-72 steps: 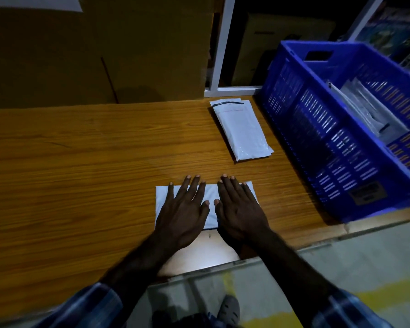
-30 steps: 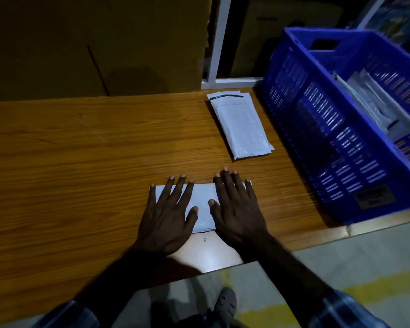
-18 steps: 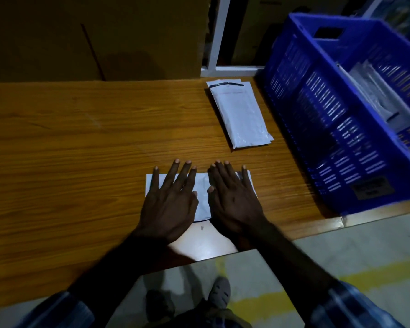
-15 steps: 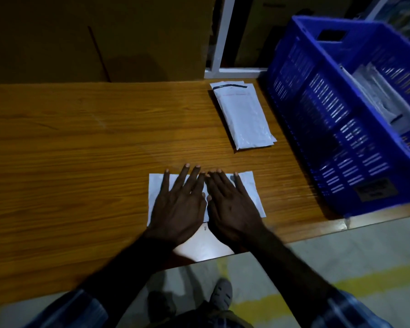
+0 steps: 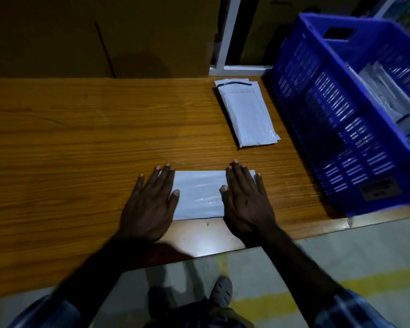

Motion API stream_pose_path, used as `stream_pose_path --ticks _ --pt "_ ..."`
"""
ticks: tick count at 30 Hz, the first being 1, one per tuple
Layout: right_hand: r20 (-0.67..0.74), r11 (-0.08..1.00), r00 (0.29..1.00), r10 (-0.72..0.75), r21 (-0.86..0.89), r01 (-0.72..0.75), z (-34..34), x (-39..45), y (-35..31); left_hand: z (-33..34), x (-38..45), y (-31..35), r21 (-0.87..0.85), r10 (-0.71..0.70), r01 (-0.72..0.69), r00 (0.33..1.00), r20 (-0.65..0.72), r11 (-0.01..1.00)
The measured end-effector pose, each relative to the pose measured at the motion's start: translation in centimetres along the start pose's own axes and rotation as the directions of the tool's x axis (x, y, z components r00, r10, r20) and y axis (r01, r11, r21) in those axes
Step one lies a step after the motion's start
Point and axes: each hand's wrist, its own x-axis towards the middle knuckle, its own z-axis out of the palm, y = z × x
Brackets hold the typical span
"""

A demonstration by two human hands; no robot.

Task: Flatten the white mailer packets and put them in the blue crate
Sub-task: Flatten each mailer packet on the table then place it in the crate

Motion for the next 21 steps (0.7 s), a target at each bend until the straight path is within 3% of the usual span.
stream_pose_path --ticks 3,5,8,12,18,21 --pt "-0.004 0.993 0.993 0.116 -0.033 -0.116 -0.8 0.2 1.2 -0.7 -0.7 -1.0 -0.036 -0.035 0.036 0.999 0.033 0.999" --pt "-0.049 0.993 0.999 0.023 -0.119 -0.029 -1.0 0.7 0.7 -1.6 -0.4 0.2 -0.066 -0.030 0.028 0.999 -0.021 0.997" --pt "-0.056 0.987 0.988 -0.142 -0.088 0.137 0.0 1.1 -1.7 -1.9 0.7 3.3 -0.035 0.051 -0.055 0.992 -0.113 0.998" --pt "-0.081 0.975 0.978 -0.192 -0.130 0.180 1.2 0.6 -2.6 -0.2 1.2 5.3 0.042 0.075 -0.075 0.997 -0.014 0.996" --pt "-0.059 0.981 0.987 -0.147 -0.135 0.138 1.3 0.6 -2.1 0.5 1.3 4.7 0.074 0.101 -0.100 0.995 -0.008 0.992" --pt "-0.029 0.995 0.999 -0.045 -0.087 0.043 0.6 0.4 -0.4 0.5 0.6 2.4 0.021 0.036 -0.036 0.999 -0.013 0.999"
